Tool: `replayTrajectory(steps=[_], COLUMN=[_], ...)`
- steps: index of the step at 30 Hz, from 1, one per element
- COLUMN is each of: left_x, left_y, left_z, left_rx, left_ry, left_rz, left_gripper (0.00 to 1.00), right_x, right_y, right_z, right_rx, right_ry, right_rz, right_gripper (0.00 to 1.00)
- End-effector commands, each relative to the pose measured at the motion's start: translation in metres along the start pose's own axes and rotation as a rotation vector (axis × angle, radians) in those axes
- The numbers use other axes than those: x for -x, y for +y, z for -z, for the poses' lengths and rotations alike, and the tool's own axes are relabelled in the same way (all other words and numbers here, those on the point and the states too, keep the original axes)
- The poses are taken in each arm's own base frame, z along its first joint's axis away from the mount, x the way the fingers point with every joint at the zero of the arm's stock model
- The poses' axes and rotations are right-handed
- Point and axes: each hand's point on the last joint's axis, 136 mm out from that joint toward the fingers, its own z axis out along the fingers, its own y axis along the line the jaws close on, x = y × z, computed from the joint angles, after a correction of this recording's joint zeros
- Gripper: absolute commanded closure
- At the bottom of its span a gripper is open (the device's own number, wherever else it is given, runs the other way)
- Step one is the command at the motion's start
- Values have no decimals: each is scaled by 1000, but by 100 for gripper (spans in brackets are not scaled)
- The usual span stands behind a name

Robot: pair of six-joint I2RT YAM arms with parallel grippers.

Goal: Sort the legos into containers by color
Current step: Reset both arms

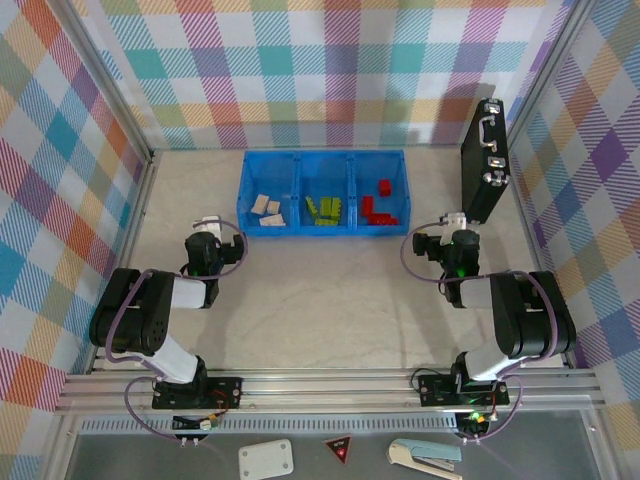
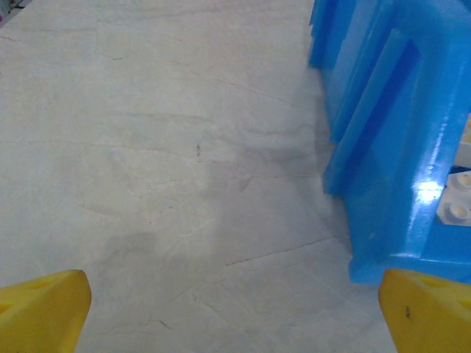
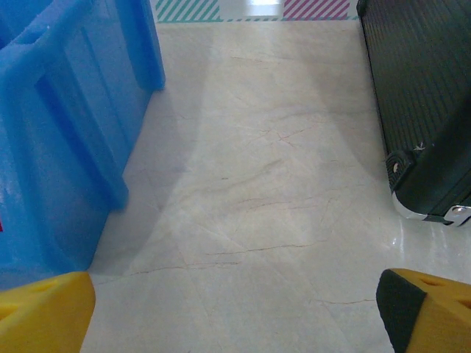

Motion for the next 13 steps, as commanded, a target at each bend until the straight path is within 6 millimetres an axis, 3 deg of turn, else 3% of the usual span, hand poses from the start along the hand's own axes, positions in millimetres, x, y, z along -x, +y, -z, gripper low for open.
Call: replayTrajectory(steps=[1, 13], left_x=[8, 8], left_y=[-1, -2], left_z=[1, 1], left_rx=[-16, -18], left_ry=[-36, -36], left_rz=[-5, -5], left_gripper=[0, 0], right_x=[11, 11], right_y=[1, 0], right_z=[-2, -2], right_rx=[19, 29], right_ry=[-34, -31], right_rz=[-22, -29], right_gripper=[1, 1])
